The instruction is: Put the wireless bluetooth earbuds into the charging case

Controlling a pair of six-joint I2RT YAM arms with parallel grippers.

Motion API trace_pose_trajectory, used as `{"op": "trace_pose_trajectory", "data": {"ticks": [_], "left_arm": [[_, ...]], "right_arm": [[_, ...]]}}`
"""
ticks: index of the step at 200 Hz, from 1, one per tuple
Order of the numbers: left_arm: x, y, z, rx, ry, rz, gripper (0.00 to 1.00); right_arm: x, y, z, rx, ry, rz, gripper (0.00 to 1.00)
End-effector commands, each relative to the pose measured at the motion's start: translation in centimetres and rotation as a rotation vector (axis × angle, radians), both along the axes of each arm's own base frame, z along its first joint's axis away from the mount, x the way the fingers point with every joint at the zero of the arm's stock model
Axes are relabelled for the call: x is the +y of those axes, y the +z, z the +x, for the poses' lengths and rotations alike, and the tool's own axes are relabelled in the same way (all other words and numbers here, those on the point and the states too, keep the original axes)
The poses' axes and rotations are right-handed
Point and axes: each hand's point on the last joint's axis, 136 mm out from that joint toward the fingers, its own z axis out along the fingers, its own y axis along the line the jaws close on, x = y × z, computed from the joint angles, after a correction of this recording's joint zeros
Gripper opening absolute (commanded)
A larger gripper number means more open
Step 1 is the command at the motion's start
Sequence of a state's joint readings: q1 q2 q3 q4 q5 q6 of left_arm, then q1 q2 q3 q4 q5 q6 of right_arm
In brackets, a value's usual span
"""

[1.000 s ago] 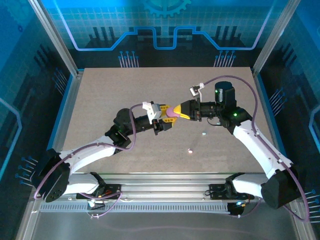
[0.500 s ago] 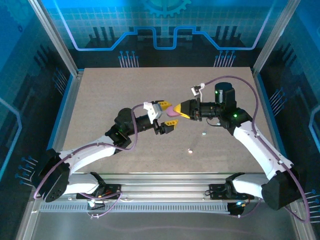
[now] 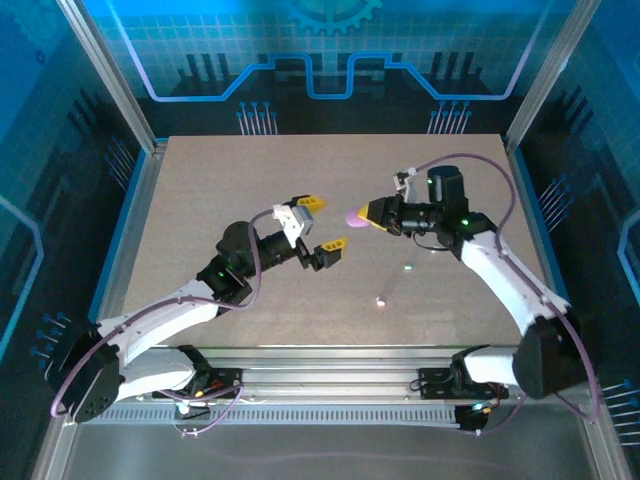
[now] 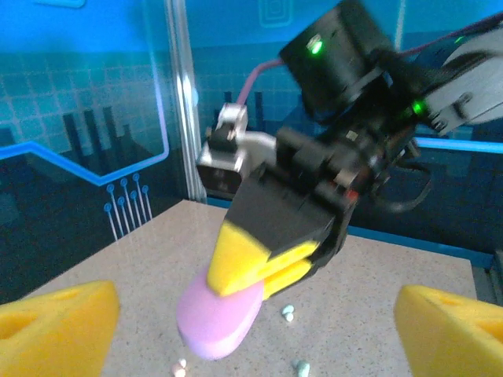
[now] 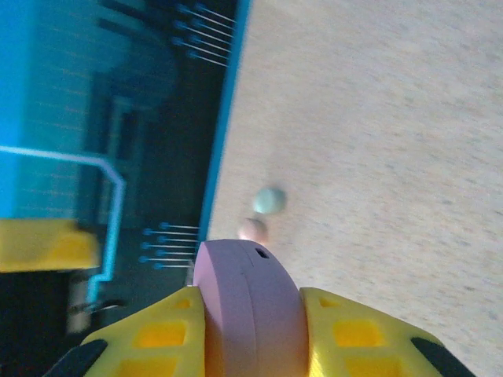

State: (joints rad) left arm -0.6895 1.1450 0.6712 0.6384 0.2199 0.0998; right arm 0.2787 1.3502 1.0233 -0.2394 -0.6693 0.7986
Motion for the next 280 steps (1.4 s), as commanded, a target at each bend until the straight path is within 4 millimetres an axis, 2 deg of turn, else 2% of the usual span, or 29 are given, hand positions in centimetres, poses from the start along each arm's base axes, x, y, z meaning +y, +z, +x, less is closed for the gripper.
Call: {"op": "trace_pose_trajectory", "data": {"ticks": [1, 29, 55, 103, 127, 177, 201, 238, 280], "left_arm": [[1.4, -0.2, 1.2, 0.079, 0.109, 0.0, 0.99], [3.0, -0.9, 3.2, 0.243, 0.238, 0.014, 0.99], [4.6, -1.4, 4.5, 0.342, 0.314, 0.01, 0.99], [8.1, -2.6, 6.0, 0.471, 0.408, -0.042, 0.99], [8.5, -2.8, 6.0, 0.473, 0.415, -0.046, 0.99], [8.7, -2.8, 6.0, 0.47, 0.42, -0.042, 0.99], [8.8, -2.9, 6.1, 0.479, 0.428, -0.043, 0.99], [9.0, -3.0, 6.3, 0.488, 0.442, -0.044, 0.99], [9.1, -2.9, 6.4, 0.494, 0.446, -0.053, 0.99]], "right_arm": [[-1.0, -4.7, 2.1, 0.085, -0.031, -0.133, 0.06], [-1.0, -9.2, 5.0, 0.152, -0.077, -0.216, 0.06], [0.6, -12.1, 7.2, 0.205, -0.063, -0.221, 0.08], [4.0, -16.3, 10.4, 0.262, -0.008, -0.288, 0.1], [4.9, -17.8, 11.7, 0.296, 0.002, -0.299, 0.12], [5.5, -20.2, 12.8, 0.33, 0.007, -0.326, 0.15], [5.2, -20.9, 12.6, 0.348, 0.0, -0.347, 0.23], [4.5, -20.4, 12.6, 0.33, -0.006, -0.392, 0.36], [4.2, -20.1, 12.5, 0.324, 0.001, -0.417, 0.43]]}}
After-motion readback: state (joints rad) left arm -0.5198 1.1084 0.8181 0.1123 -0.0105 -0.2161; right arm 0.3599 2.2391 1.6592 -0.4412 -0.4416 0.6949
